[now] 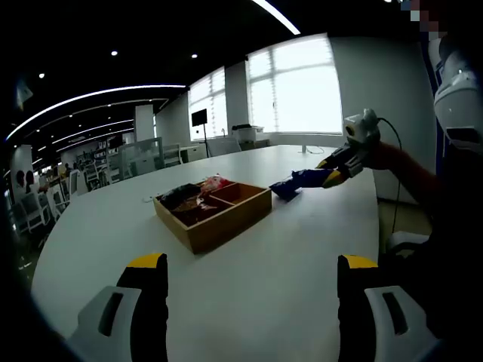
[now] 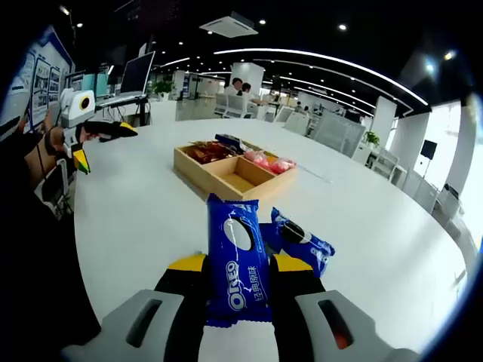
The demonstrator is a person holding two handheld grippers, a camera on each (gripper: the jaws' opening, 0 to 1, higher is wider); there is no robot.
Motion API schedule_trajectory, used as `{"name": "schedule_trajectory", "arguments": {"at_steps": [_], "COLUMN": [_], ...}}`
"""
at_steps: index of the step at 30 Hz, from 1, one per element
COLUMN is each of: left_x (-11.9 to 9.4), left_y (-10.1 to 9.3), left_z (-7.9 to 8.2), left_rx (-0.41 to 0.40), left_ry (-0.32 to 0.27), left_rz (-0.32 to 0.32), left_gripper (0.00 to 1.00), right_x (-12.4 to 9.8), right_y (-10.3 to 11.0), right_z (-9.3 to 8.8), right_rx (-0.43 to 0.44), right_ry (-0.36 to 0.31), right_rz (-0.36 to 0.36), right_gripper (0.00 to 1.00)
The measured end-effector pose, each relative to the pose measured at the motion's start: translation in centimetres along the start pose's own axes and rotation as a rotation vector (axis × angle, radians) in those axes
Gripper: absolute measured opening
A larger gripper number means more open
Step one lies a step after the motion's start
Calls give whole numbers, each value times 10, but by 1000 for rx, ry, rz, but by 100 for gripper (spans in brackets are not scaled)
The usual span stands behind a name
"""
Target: Pick up the scattered marshmallows, QQ candies, Oreo cookies, and mixed nuts on the table and sort them into separate containers
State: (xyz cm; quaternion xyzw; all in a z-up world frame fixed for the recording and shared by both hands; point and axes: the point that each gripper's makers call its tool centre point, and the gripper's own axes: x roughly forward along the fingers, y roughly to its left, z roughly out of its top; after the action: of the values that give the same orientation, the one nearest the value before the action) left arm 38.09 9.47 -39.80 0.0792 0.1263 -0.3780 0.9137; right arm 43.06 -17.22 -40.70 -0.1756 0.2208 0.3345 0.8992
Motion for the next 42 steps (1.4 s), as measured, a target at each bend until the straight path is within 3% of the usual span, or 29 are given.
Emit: {"name": "schedule_trajectory", "arguments": {"at_steps": [16, 31, 34, 38, 42], "left_x": [-4, -3, -1, 0, 1], "left_y": [4, 6, 3, 0, -1], "left_z": [4, 5, 6, 6, 8], "left_rx": [4, 12, 12, 17, 19], "left_ry": [-6, 1, -2, 6, 3], "left_rz": [17, 18, 10, 4, 4], "left_gripper": [97, 97, 97, 97, 97], "right_x": [43, 70, 76, 83, 98], "right_y": [-9, -21, -18, -16, -11], "right_z": [65, 74, 80, 94, 95], "right_rx": [-39, -63, -168, -205, -332], "right_ry": [-94, -68, -62, -59, 16], "right_rz": [91, 122, 167, 222, 280], "right_gripper": [28, 28, 28, 28, 28]}}
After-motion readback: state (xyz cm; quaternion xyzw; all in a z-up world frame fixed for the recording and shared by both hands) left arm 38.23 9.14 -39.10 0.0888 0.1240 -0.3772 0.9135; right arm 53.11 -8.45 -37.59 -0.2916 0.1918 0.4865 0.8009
